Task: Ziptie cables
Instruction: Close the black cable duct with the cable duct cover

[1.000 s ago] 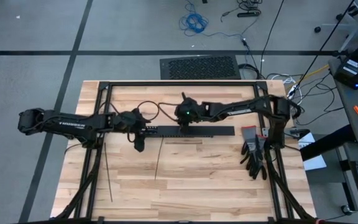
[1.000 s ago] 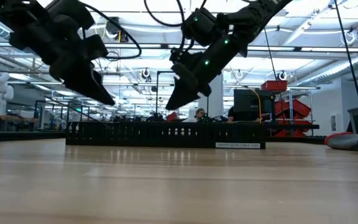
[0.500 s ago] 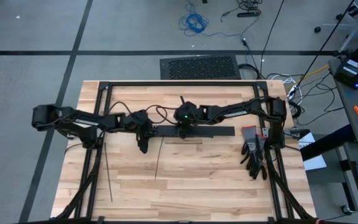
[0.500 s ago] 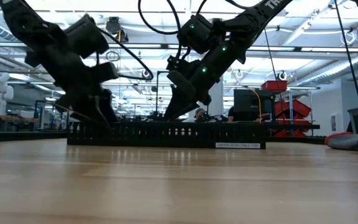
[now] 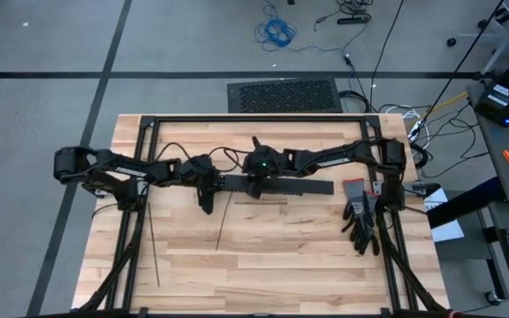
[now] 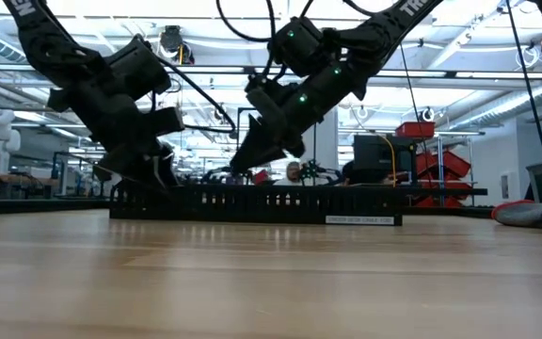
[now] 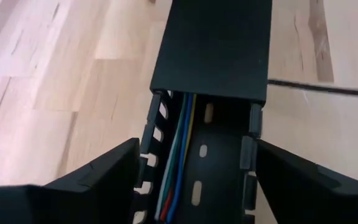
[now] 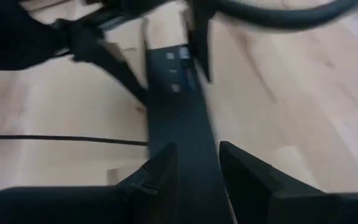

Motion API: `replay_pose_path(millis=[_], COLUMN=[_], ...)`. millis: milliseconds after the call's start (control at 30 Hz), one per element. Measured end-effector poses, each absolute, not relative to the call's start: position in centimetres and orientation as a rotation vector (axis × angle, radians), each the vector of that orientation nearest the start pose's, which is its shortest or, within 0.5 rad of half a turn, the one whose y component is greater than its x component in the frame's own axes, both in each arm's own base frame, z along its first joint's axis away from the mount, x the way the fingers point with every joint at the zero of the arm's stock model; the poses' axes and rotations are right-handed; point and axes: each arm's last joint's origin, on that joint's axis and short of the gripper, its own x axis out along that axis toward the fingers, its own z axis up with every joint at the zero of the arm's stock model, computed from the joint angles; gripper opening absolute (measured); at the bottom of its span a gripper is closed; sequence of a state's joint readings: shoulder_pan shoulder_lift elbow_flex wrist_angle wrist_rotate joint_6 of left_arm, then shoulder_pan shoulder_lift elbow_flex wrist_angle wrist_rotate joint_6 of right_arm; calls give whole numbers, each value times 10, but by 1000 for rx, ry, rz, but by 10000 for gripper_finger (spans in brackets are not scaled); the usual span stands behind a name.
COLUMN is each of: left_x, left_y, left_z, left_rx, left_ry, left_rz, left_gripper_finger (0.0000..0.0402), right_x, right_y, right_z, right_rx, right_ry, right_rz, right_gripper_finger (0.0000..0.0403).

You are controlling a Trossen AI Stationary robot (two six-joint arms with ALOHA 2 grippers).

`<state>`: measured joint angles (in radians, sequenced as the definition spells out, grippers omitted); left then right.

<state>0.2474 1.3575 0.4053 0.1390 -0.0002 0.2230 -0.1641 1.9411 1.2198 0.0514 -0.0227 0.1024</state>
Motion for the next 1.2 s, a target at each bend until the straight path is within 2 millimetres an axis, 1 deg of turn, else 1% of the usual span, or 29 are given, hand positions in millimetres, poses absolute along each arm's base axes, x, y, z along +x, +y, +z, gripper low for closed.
replay_pose_path(millis=[133, 233, 300, 667, 833, 933, 1033, 1100, 1200], left_x=[216, 216, 217, 220, 221, 223, 228, 231, 234], left_y=[55, 55, 55, 56, 56, 56, 57, 57, 56], left_z=[127, 127, 128, 131, 132, 129, 124, 118, 110], left_rx=[99, 80, 78, 64, 53, 39, 18, 9, -2], left_ry=[818, 807, 797, 750, 736, 726, 719, 722, 730], left_rz=[148, 158, 161, 174, 178, 180, 175, 166, 155], left_gripper_finger=[275, 262, 259, 257, 255, 240, 219, 207, 201], right_x=[413, 414, 416, 415, 415, 415, 417, 418, 419], right_y=[-64, -65, -64, -64, -64, -64, -66, -68, -70], right_z=[163, 157, 154, 154, 153, 153, 149, 142, 135], right_rx=[180, 197, 202, 204, 203, 204, 207, 219, 241], right_ry=[669, 679, 677, 684, 688, 691, 682, 688, 701], right_rz=[-140, -148, -150, -154, -154, -155, -157, -157, -169], right_gripper_finger=[113, 113, 113, 112, 93, 79, 66, 57, 43])
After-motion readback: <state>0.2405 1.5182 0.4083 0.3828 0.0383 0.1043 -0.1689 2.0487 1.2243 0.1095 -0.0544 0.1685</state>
